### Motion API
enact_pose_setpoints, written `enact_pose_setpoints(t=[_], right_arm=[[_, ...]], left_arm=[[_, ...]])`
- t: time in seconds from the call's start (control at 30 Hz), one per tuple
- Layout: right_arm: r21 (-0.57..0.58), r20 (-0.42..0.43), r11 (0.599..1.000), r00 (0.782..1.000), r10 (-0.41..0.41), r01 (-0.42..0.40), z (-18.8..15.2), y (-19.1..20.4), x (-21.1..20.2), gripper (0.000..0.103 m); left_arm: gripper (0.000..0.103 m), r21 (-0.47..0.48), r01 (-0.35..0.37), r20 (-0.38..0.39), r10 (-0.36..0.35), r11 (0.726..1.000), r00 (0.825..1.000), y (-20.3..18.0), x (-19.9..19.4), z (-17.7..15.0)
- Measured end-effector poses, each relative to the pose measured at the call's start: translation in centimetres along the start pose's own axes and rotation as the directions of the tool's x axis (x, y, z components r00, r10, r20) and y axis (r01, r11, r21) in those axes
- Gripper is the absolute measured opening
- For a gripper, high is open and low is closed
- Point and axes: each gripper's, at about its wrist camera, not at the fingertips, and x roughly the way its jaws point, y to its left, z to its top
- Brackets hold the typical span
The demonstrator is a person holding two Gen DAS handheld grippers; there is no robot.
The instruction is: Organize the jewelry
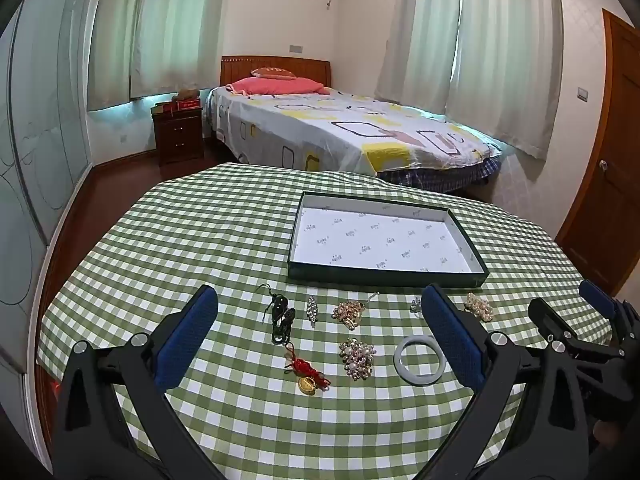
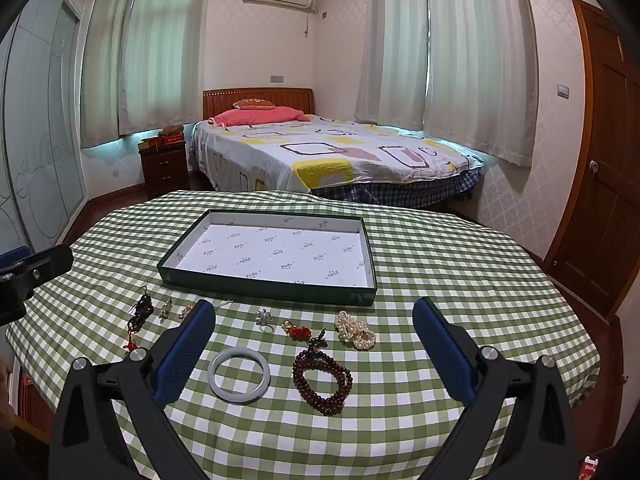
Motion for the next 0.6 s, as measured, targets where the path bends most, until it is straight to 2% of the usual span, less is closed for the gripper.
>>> enact_pose_setpoints(t=[0.6], right_arm=[[0.002,0.002,1.000,1.000,0.000,0.000,-0.10,0.07,0.11,0.096]], left_arm=[[0.099,-0.021,0.010,-0.024,-0.011,1.000,1.000,0.01,0.29,-0.61]])
